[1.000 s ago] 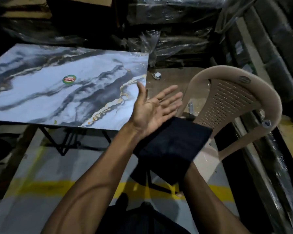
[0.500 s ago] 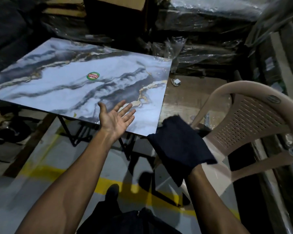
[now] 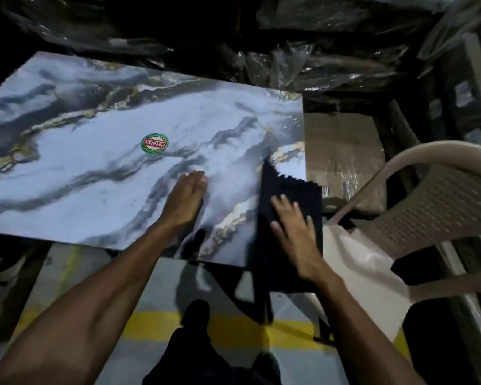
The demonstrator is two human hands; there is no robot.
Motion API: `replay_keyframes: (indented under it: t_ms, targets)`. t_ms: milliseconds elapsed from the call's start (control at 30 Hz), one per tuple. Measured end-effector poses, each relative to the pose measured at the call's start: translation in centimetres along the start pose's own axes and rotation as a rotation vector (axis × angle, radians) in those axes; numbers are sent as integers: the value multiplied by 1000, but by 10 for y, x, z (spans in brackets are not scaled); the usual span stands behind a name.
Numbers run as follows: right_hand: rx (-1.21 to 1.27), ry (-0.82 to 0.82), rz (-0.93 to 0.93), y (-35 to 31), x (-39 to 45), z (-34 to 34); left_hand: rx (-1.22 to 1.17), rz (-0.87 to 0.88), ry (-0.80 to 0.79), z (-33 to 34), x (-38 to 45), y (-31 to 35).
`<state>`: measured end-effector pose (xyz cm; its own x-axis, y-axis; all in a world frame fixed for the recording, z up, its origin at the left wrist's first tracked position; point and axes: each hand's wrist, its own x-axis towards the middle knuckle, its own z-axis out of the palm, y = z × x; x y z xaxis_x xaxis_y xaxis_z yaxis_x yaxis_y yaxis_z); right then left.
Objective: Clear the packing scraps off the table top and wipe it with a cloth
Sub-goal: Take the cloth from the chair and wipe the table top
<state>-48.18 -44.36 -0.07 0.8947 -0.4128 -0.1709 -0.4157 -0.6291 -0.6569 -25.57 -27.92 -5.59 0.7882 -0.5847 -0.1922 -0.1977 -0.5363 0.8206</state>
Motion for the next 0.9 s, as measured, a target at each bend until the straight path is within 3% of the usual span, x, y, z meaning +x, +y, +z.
replay_keyframes:
  t_ms: [67, 133, 233, 433, 567, 700, 800, 900]
  targets:
    - [-191, -22, 84, -4, 6, 25, 527, 179, -10, -13, 15, -16]
    - [-258, 34, 186, -8, 17, 51, 751, 298, 17, -28, 23, -27]
    - [-311, 66, 348, -12, 26, 73, 921, 309, 20, -43, 33, -54]
    - [-547, 45, 453, -6, 85, 82, 930, 328, 53, -34, 29, -75]
    - [-584, 32, 360, -24, 129, 97, 915, 319, 74, -34, 30, -76]
    - [-624, 35, 213, -43, 60, 135, 932, 291, 51, -34, 28, -74]
    - [-622, 58, 346, -13, 10, 117, 927, 269, 47, -34, 28, -71]
    - [-618, 115, 553, 21, 30, 82, 932, 258, 42, -33, 29, -68]
